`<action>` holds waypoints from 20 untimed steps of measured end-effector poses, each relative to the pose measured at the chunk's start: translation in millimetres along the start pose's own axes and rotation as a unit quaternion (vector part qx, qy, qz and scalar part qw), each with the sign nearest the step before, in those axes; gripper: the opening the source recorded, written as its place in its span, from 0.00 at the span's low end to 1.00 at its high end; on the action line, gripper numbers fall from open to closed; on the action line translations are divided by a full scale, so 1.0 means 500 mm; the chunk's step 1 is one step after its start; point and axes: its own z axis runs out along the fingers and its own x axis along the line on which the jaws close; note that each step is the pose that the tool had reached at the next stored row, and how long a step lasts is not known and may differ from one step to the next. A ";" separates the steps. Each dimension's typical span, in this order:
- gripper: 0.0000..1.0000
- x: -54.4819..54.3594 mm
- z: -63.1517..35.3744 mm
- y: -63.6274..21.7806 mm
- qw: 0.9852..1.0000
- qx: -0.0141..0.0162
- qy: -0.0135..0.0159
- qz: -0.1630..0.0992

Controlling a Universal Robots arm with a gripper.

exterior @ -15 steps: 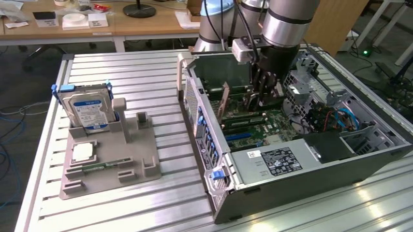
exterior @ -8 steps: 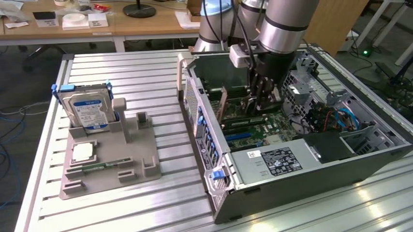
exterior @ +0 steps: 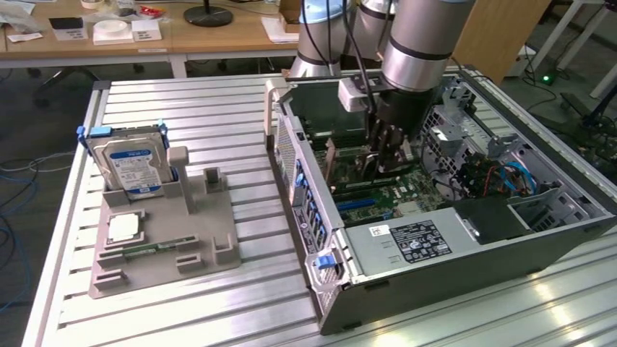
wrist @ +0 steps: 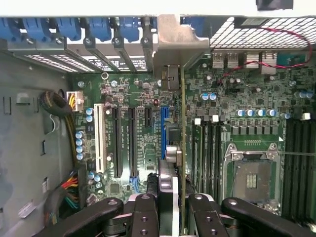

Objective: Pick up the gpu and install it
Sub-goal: 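Insert the gpu into the slot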

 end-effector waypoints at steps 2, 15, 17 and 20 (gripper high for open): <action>0.28 0.000 0.007 0.000 1.000 0.000 0.000 -0.001; 0.28 0.007 0.037 0.011 1.000 0.000 0.000 -0.002; 0.28 0.008 0.043 0.012 1.000 0.000 0.000 -0.002; 0.28 0.009 0.053 0.015 1.000 -0.001 0.000 -0.002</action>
